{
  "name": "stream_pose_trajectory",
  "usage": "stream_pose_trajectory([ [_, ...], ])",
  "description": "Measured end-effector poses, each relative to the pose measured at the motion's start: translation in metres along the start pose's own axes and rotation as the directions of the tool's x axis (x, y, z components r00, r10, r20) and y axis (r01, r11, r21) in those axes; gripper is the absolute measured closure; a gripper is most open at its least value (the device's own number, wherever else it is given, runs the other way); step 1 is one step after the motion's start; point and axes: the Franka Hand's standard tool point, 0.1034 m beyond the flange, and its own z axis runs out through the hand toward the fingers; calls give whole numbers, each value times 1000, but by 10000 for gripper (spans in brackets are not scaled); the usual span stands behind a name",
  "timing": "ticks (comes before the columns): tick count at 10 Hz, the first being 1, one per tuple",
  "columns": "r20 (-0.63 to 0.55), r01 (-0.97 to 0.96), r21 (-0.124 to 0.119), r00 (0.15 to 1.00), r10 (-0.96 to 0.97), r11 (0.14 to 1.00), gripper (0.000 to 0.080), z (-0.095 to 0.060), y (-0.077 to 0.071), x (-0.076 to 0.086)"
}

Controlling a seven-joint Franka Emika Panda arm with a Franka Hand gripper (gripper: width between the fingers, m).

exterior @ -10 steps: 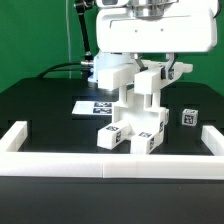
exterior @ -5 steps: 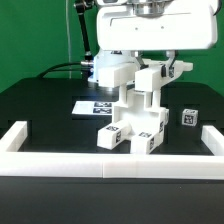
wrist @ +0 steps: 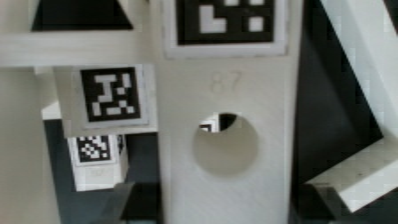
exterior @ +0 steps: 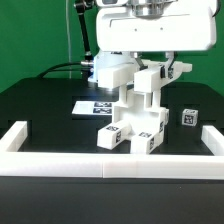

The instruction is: Assemble chair

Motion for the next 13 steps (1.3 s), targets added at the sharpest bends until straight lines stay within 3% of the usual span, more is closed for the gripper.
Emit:
stream_pose_trajectory([
  [13, 13, 5, -12, 1000, -4, 1000, 509, 9, 5, -4],
])
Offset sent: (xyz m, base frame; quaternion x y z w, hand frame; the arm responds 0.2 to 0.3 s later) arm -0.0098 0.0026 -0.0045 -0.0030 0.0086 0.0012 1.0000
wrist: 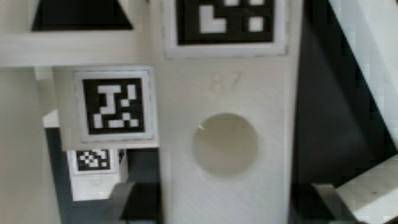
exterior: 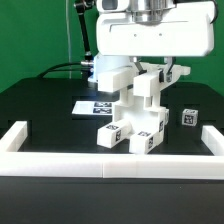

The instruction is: Assemble chair

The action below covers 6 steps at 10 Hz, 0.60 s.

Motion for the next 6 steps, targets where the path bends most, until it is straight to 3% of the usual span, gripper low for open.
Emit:
stream_pose_trajectory([
  [6, 11, -2, -16, 1000, 2, 1000, 509, 11, 4, -2],
])
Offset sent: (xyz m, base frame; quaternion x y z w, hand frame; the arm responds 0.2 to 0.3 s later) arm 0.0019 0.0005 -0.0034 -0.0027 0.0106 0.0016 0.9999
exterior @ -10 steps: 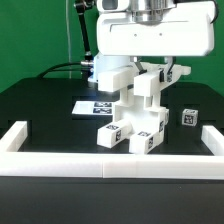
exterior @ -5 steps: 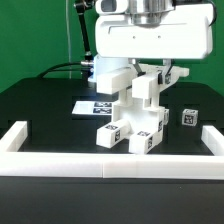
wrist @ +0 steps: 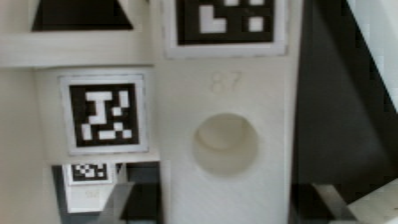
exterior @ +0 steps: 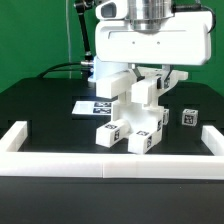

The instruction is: Assemble chair

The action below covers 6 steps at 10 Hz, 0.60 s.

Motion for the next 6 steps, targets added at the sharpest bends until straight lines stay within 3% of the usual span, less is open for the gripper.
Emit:
stream_pose_trajectory([
  [3, 1, 0, -1, 1000, 0, 1000, 509, 1, 0, 0],
  [4, 1, 0, -1, 1000, 0, 1000, 437, 1, 0, 0],
  [5, 1, 0, -1, 1000, 0, 1000, 437, 1, 0, 0],
  [6, 1, 0, -1, 1000, 0, 1000, 255, 1, 0, 0],
])
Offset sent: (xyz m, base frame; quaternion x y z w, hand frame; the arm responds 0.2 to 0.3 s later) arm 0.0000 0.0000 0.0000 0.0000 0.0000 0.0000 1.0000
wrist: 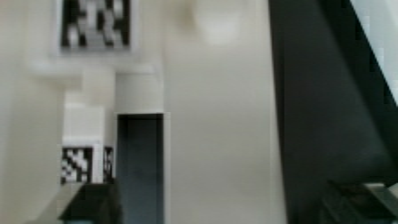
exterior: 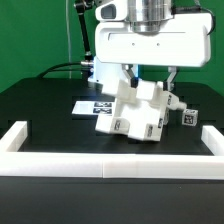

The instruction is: Assemble chair

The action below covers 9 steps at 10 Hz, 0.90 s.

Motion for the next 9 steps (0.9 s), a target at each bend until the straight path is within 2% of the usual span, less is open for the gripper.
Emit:
stream_pose_trajectory([
  [1, 0, 0, 0, 1000, 0, 1000, 178, 0, 0, 0],
  [7, 6, 0, 1, 1000, 0, 1000, 151, -2, -1, -2],
  [9, 7, 4, 32, 1000, -4, 999, 151, -27, -4, -12],
])
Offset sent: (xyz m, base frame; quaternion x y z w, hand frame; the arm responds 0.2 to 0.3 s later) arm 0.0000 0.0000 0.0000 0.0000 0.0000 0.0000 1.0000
